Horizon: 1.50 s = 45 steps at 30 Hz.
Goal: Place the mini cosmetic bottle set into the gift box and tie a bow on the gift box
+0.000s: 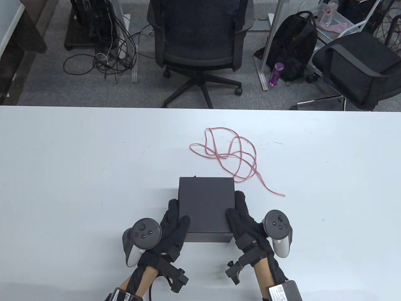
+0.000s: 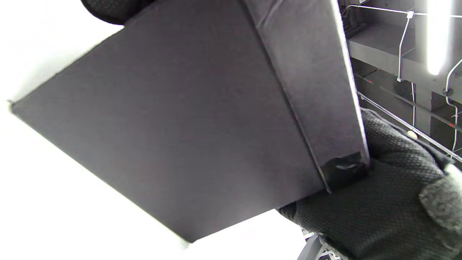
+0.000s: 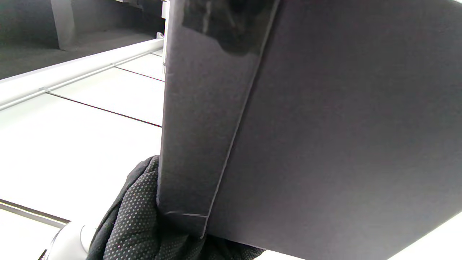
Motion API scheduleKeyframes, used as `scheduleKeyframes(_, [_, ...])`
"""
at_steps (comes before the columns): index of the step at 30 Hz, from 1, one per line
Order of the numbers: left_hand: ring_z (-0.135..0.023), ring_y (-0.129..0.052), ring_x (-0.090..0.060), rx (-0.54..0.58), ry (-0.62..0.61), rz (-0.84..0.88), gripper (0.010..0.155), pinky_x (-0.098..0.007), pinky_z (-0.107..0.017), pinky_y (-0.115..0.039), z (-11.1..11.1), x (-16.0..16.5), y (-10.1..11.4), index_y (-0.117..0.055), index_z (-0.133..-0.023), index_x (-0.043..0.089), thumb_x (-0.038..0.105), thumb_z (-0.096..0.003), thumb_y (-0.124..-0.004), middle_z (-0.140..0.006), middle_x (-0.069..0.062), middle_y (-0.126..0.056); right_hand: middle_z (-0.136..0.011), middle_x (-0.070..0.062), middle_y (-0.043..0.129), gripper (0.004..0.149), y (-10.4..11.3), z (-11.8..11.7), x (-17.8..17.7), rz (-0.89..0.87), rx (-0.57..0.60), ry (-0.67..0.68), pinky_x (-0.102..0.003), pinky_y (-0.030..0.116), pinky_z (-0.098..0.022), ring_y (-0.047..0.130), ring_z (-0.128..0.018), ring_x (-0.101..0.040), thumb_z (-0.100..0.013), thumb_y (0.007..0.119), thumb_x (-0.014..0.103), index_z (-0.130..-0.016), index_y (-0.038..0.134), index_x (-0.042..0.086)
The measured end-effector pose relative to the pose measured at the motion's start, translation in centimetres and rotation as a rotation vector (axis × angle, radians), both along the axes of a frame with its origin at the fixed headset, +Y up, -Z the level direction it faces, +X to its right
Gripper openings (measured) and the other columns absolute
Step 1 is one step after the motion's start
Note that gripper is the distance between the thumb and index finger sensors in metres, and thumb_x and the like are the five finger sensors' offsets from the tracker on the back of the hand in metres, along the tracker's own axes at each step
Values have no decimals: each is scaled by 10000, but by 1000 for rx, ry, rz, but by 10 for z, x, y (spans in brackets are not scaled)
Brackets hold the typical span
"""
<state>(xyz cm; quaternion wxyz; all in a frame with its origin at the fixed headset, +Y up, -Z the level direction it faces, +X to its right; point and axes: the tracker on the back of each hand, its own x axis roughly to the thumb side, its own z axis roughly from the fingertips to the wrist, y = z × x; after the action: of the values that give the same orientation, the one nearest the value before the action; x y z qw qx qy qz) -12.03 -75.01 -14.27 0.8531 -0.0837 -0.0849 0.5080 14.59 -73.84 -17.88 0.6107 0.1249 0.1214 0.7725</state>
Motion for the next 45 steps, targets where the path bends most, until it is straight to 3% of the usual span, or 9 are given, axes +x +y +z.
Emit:
scheduleKeyframes(9, [-933, -618, -581, 15, -5, -18, 828, -638, -679, -651, -1, -3, 2, -167, -1133, -40, 560, -623, -425, -1123, -386, -364, -1041, -539, 209, 710, 5, 1, 3, 81, 43, -26, -795, 433, -570, 327, -840, -735, -668, 459, 283, -1090, 87, -150])
scheduleKeyframes(14, [-988, -621, -555, 153, 16, -119, 820, -664, -687, -642, -4, -16, 13, -150, -1150, 29, 584, -600, -397, -1154, -334, -377, -1074, -464, 403, 733, 21, -1, 22, 159, 192, -133, -758, 536, -594, 514, -888, -665, -661, 467, 360, -1109, 205, -158])
scheduleKeyframes(18, [-998, -642, -535, 226, 111, -203, 765, -666, -690, -644, -10, -36, 18, -331, -1177, 85, 577, -599, -429, -1165, -296, -425, -1051, -425, 522, 721, 32, -4, 45, 211, 296, -272, -728, 597, -578, 622, -854, -626, -649, 599, 348, -1110, 349, -146])
scheduleKeyframes(23, [-990, -677, -524, 184, 214, -289, 731, -665, -685, -656, -19, -67, 7, -429, -1170, 109, 567, -602, -471, -1162, -271, -485, -1020, -360, 640, 685, 39, -19, 72, 422, 352, -349, -679, 657, -561, 714, -814, -569, -605, 732, 301, -1101, 469, -93])
scheduleKeyframes(27, [-985, -685, -525, 139, 282, -281, 726, -665, -684, -658, -22, -86, -1, -441, -1168, 109, 564, -603, -476, -1160, -271, -495, -1021, -343, 659, 693, 37, -42, 75, 701, 293, -313, -685, 649, -570, 713, -821, -564, -596, 762, 315, -1103, 495, -75])
scheduleKeyframes(30, [-982, -689, -527, 106, 303, -272, 724, -664, -683, -660, -23, -93, -6, -447, -1166, 109, 562, -603, -478, -1158, -273, -500, -1036, -340, 638, 711, 23, -75, 69, 918, 165, -259, -690, 637, -582, 693, -839, -570, -592, 762, 332, -1109, 482, -68])
scheduleKeyframes(38, [-984, -689, -527, 82, 318, -289, 720, -667, -684, -658, -25, -98, -11, -457, -1165, 114, 562, -602, -481, -1160, -268, -502, -1038, -352, 621, 708, -21, -139, 51, 1161, 2, -250, -702, 626, -589, 681, -844, -583, -583, 762, 320, -1104, 481, -68])
scheduleKeyframes(45, [-981, -695, -527, 62, 284, -337, 720, -666, -682, -662, -28, -93, -17, -465, -1164, 112, 561, -601, -485, -1157, -270, -510, -1026, -328, 647, 693, -36, -164, 45, 1345, -15, -261, -680, 649, -591, 718, -827, -552, -561, 780, 302, -1095, 505, -43])
